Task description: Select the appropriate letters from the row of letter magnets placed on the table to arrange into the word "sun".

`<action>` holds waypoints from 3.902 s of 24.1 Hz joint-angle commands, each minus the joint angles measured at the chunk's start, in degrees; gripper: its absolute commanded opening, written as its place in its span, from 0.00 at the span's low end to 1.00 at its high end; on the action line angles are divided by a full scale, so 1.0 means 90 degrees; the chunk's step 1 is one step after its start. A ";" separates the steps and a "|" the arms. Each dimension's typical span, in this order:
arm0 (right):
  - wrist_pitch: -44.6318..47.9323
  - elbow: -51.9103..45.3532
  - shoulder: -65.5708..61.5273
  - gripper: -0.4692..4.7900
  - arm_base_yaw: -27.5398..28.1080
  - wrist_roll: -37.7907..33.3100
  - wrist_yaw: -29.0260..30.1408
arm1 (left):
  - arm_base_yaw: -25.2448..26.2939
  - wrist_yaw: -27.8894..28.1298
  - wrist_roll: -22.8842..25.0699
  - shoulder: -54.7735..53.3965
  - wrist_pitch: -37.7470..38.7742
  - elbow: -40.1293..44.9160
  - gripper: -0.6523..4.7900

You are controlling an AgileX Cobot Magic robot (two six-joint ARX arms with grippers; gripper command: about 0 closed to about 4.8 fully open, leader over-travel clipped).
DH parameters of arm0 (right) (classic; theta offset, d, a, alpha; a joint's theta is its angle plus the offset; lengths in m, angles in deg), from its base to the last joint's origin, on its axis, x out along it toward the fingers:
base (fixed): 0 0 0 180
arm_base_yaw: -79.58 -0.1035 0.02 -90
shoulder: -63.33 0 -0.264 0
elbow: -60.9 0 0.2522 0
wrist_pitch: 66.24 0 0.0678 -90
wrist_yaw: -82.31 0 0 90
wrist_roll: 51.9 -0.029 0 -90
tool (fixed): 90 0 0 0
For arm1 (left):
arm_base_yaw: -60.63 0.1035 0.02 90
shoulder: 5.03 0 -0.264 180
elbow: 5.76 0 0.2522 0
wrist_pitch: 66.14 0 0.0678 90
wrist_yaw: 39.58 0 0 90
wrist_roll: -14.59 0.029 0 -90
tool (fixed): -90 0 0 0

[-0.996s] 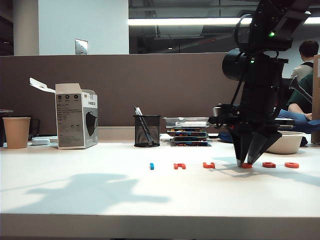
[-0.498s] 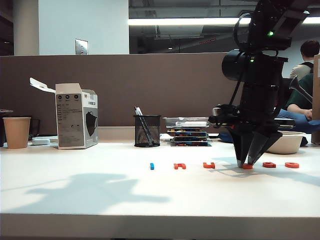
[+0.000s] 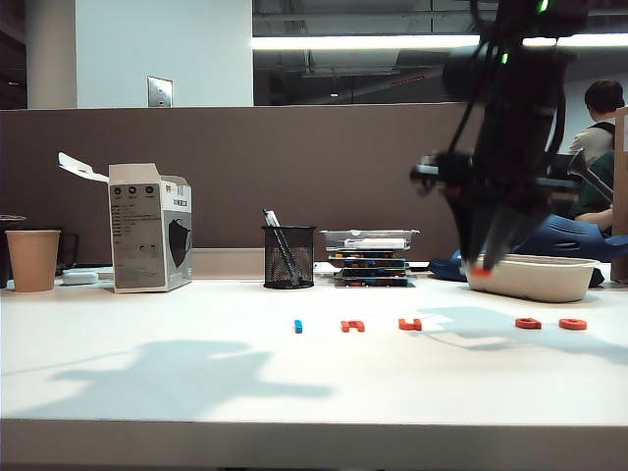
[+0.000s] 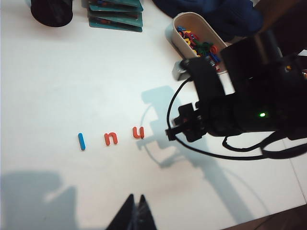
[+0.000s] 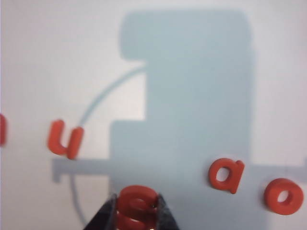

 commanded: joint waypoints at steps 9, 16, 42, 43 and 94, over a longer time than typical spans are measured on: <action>-0.0682 -0.0019 0.0738 0.26 -0.0712 -0.1727 -0.0712 | -0.0007 0.0024 0.0005 0.0027 -0.0041 -0.0029 0.11; -0.0444 -0.0483 0.0750 0.26 -0.1702 -0.2404 -0.1158 | -0.0007 0.0024 0.0005 0.0027 -0.0041 -0.0029 0.11; 0.1477 -0.1853 -0.0058 0.26 -0.2540 -0.2980 -0.0826 | -0.0007 0.0024 0.0005 0.0027 -0.0039 -0.0029 0.11; 0.1479 -0.1853 -0.0058 0.26 -0.2540 -0.2980 -0.0716 | -0.0007 0.0024 0.0005 0.0027 -0.0039 -0.0029 0.11; 0.1154 -0.0233 -0.0119 0.60 -0.1316 -0.1977 -0.1154 | -0.0007 0.0007 0.0005 0.0027 -0.0039 -0.0029 0.11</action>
